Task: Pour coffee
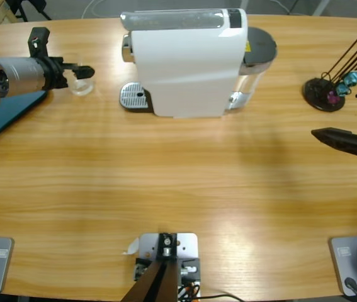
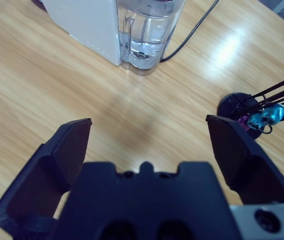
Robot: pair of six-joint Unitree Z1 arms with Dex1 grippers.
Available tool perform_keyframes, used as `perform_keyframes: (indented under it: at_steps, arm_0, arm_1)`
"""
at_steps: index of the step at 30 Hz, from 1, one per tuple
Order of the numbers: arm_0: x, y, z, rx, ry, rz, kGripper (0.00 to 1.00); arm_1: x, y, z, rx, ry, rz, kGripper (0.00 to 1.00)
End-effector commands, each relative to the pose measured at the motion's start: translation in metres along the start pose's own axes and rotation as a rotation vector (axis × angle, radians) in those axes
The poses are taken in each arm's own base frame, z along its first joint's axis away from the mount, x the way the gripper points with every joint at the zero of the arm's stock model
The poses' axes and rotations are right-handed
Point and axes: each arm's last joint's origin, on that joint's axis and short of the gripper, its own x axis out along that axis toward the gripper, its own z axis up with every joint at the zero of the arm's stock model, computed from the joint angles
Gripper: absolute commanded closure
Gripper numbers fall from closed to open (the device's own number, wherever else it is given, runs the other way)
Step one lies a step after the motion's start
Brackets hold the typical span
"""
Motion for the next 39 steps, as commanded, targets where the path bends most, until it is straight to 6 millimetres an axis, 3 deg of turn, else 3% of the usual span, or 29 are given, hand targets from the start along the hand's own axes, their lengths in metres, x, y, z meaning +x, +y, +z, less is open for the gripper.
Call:
perform_keyframes:
  at_steps: [1,9,14,17,20,23,30,39]
  arm_0:
    - [0.01,0.005,-0.018,-0.009,0.063,0.02,1.0]
    - [-0.003,-0.002,-0.021,0.087,0.083,-0.063,1.0]
    - [-0.05,-0.02,-0.003,0.211,0.062,-0.262,1.0]
    - [-0.08,-0.025,0.008,0.297,0.044,-0.298,1.0]
    - [-0.092,-0.026,0.02,0.327,0.003,-0.303,1.0]
    - [-0.085,-0.03,0.028,0.358,-0.006,-0.304,1.0]
    - [-0.049,-0.049,0.039,0.387,0.025,-0.337,1.0]
    - [-0.023,-0.063,0.031,0.406,0.078,-0.369,1.0]
  arm_1:
    - [0.0,-0.003,-0.009,0.026,0.0,-0.023,0.027]
    - [0.001,-0.003,-0.009,0.026,0.001,-0.025,0.027]
    - [0.0,-0.003,-0.009,0.028,-0.002,-0.024,0.027]
    - [-0.003,-0.004,-0.01,0.031,-0.009,-0.023,0.027]
    - [-0.004,-0.005,-0.011,0.034,-0.014,-0.021,0.027]
    - [-0.007,-0.006,-0.012,0.035,-0.018,-0.02,0.027]
    - [-0.008,-0.006,-0.012,0.036,-0.024,-0.021,0.027]
    - [-0.007,-0.006,-0.012,0.037,-0.027,-0.02,0.027]
